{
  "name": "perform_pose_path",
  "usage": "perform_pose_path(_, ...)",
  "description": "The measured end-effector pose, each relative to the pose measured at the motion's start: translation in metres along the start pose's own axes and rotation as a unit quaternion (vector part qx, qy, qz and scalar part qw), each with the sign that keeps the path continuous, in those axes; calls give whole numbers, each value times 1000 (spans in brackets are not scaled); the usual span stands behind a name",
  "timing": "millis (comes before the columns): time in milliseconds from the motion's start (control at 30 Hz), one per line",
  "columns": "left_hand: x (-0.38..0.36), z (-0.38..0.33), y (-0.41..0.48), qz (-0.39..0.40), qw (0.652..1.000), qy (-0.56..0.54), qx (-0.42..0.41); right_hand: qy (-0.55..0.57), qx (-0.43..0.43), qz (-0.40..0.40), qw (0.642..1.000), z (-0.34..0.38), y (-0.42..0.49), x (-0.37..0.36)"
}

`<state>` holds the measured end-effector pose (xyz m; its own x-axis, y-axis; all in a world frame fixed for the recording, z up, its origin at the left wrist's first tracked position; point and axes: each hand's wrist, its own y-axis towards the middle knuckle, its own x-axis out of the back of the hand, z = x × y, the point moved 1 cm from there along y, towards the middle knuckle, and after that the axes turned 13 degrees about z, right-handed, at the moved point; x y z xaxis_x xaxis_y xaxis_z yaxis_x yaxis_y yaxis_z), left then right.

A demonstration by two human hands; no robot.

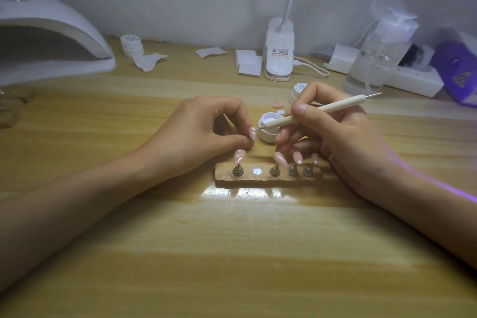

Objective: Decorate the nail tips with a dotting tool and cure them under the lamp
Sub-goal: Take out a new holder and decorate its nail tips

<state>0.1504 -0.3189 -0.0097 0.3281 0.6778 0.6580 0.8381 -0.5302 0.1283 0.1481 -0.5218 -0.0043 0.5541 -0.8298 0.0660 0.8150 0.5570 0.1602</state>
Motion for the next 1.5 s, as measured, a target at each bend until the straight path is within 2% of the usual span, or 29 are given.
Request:
perform_pose_path(633, 0, -1, -1, -3, 1000, -1, 1, 0, -4, 7, 1000, 1, 0, 1)
perform_pose_path(1500, 0, -1, -2, 3, 1000, -7, -22, 19, 50, -8, 999, 5, -3, -2)
